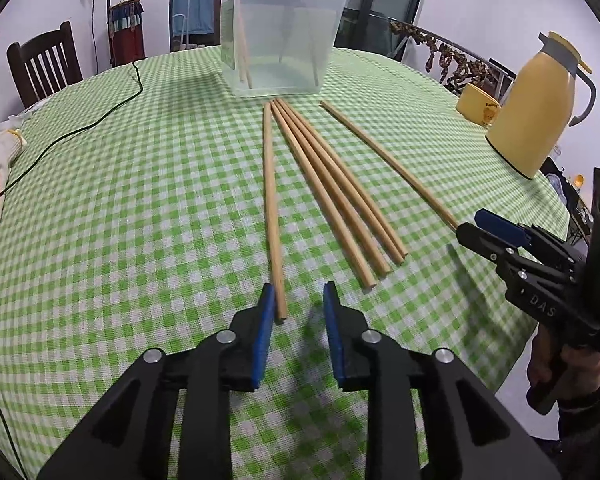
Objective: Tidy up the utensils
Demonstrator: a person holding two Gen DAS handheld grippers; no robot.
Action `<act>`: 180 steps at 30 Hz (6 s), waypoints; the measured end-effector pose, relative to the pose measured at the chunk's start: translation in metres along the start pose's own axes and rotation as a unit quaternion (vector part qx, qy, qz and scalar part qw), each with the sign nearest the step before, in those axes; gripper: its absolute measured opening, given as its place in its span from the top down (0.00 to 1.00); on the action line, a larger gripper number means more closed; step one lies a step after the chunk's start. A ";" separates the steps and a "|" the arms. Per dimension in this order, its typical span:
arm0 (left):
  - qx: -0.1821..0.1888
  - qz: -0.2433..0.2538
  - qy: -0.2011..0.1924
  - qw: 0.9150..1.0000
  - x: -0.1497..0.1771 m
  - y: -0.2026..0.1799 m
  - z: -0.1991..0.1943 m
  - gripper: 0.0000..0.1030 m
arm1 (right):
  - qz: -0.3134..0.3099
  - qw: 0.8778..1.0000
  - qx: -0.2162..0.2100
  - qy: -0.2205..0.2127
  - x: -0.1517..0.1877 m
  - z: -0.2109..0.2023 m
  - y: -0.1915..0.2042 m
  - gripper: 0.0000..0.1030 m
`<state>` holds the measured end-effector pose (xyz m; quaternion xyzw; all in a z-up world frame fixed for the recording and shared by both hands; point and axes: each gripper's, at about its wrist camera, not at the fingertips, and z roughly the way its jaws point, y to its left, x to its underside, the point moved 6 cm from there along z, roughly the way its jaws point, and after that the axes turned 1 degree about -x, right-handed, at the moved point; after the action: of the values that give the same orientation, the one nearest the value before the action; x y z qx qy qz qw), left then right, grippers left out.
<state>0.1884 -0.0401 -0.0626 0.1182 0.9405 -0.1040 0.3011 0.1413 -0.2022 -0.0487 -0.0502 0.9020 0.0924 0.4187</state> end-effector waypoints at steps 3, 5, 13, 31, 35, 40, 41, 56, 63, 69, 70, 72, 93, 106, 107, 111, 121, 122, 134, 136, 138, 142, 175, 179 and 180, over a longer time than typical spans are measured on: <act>0.005 0.002 0.003 1.000 0.001 0.001 0.000 0.78 | -0.022 1.000 0.010 0.006 0.001 0.004 0.004 0.69; 0.004 0.001 0.003 1.000 0.001 0.002 -0.001 0.82 | -0.040 0.999 0.010 0.006 0.001 0.005 0.010 0.79; -0.012 -0.013 0.007 1.000 0.002 0.012 -0.006 0.98 | -0.067 0.998 0.016 -0.003 0.001 -0.001 0.023 0.95; -0.018 0.020 -0.105 0.994 -0.065 0.029 -0.098 0.99 | -0.088 0.990 -0.004 -0.113 -0.081 -0.062 0.027 0.96; -0.013 0.038 -0.116 0.992 -0.084 0.029 -0.118 0.99 | -0.102 0.987 -0.005 -0.127 -0.098 -0.074 0.028 0.96; -0.015 0.062 -0.135 0.989 -0.117 0.030 -0.145 0.99 | -0.112 0.984 -0.019 -0.137 -0.126 -0.086 0.024 0.96; -0.015 0.071 -0.140 0.988 -0.125 0.029 -0.150 0.99 | -0.115 0.983 -0.019 -0.139 -0.129 -0.086 0.024 0.96; 0.010 0.107 -0.115 0.988 -0.253 0.035 -0.121 0.99 | -0.125 0.986 -0.084 -0.065 -0.219 -0.039 0.018 0.95; 0.018 0.113 -0.111 0.987 -0.282 0.031 -0.099 0.99 | -0.105 0.988 -0.110 -0.029 -0.252 -0.008 0.012 0.95; 0.028 0.117 -0.100 0.988 -0.291 0.024 -0.090 0.99 | -0.111 0.988 -0.110 -0.015 -0.257 -0.003 0.014 0.95; 0.030 0.117 -0.098 0.988 -0.293 0.022 -0.089 0.99 | -0.109 0.988 -0.111 -0.012 -0.258 -0.002 0.014 0.95; 0.033 0.114 -0.092 0.989 -0.294 0.022 -0.087 0.99 | -0.107 0.988 -0.112 -0.004 -0.261 0.000 0.013 0.95; 0.021 0.120 -0.230 0.966 -0.422 0.004 -0.231 0.99 | -0.145 0.978 -0.102 -0.112 -0.424 -0.102 0.037 0.95; 0.034 0.081 -0.177 0.980 -0.483 0.018 -0.119 0.99 | -0.120 0.988 -0.097 -0.032 -0.444 0.028 0.035 0.95; 0.033 0.080 -0.172 0.981 -0.482 0.020 -0.109 0.99 | -0.121 0.988 -0.096 -0.017 -0.437 0.041 0.034 0.95; 0.038 0.083 -0.128 0.988 -0.463 0.028 -0.049 0.99 | -0.124 0.986 -0.099 0.050 -0.411 0.087 0.025 0.95; 0.065 0.059 -0.058 0.994 -0.453 0.049 0.022 0.99 | -0.099 0.981 -0.115 0.123 -0.395 0.147 0.017 0.95; 0.063 0.053 -0.060 0.995 -0.453 0.054 0.026 0.98 | -0.093 0.981 -0.115 0.122 -0.397 0.151 0.015 0.95; 0.045 0.006 -0.044 0.998 -0.465 0.092 0.049 0.63 | -0.058 0.989 -0.088 0.101 -0.412 0.169 0.002 0.70; 0.041 0.003 -0.048 0.998 -0.465 0.096 0.040 0.61 | -0.059 0.990 -0.085 0.095 -0.414 0.162 -0.001 0.66; 0.036 0.001 -0.052 0.998 -0.463 0.099 0.031 0.55 | -0.063 0.991 -0.075 0.086 -0.414 0.150 -0.004 0.61; 0.011 0.004 -0.055 0.998 -0.446 0.106 0.008 0.39 | -0.071 0.993 -0.057 0.069 -0.411 0.127 -0.015 0.49; -0.042 -0.016 -0.176 0.983 -0.237 0.049 -0.123 0.13 | -0.089 0.995 -0.003 -0.043 -0.258 -0.019 -0.003 0.23; -0.058 -0.016 -0.185 0.981 -0.201 0.039 -0.111 0.13 | -0.079 0.995 -0.015 -0.063 -0.218 -0.030 0.005 0.17; -0.063 -0.017 -0.189 0.980 -0.194 0.036 -0.109 0.12 | -0.076 0.995 -0.018 -0.064 -0.210 -0.032 0.006 0.17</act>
<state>0.2925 -0.0075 0.1346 0.0612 0.8731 -0.0699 0.4786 0.2519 -0.2000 0.1325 -0.1200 0.8652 0.0800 0.4803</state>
